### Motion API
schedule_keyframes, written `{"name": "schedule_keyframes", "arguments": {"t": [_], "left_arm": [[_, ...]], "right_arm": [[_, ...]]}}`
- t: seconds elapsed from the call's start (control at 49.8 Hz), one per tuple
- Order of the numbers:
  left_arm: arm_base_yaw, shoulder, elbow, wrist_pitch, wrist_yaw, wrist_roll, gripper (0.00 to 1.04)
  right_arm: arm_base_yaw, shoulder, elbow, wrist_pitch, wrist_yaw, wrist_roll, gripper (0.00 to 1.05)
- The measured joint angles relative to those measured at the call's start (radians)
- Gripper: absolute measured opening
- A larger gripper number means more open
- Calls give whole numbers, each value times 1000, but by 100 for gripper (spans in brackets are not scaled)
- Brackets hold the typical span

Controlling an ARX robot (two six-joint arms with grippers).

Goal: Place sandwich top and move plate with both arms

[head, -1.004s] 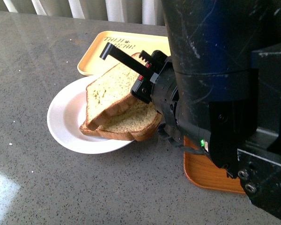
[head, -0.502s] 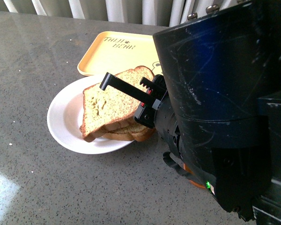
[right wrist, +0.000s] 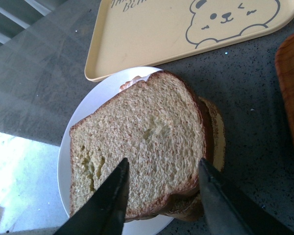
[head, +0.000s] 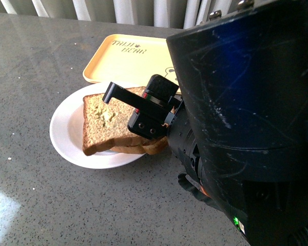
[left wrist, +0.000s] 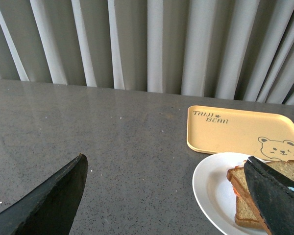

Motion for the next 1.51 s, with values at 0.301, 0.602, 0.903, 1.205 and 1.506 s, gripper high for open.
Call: {"name": "schedule_keyframes", "arguments": {"t": [0.301, 0.602, 0.903, 1.205, 1.506], "left_arm": [[0, 0, 0, 0, 0, 0, 96], [0, 0, 0, 0, 0, 0, 96], [0, 0, 0, 0, 0, 0, 96], [0, 0, 0, 0, 0, 0, 96], [0, 0, 0, 0, 0, 0, 96]], "right_arm": [[-31, -105, -39, -33, 4, -9, 95], [-183, -368, -108, -107, -42, -106, 96], [-368, -631, -372, 212, 6, -674, 62], [-532, -887, -534, 109, -167, -826, 7], [-624, -1025, -617, 68, -251, -839, 2]]}}
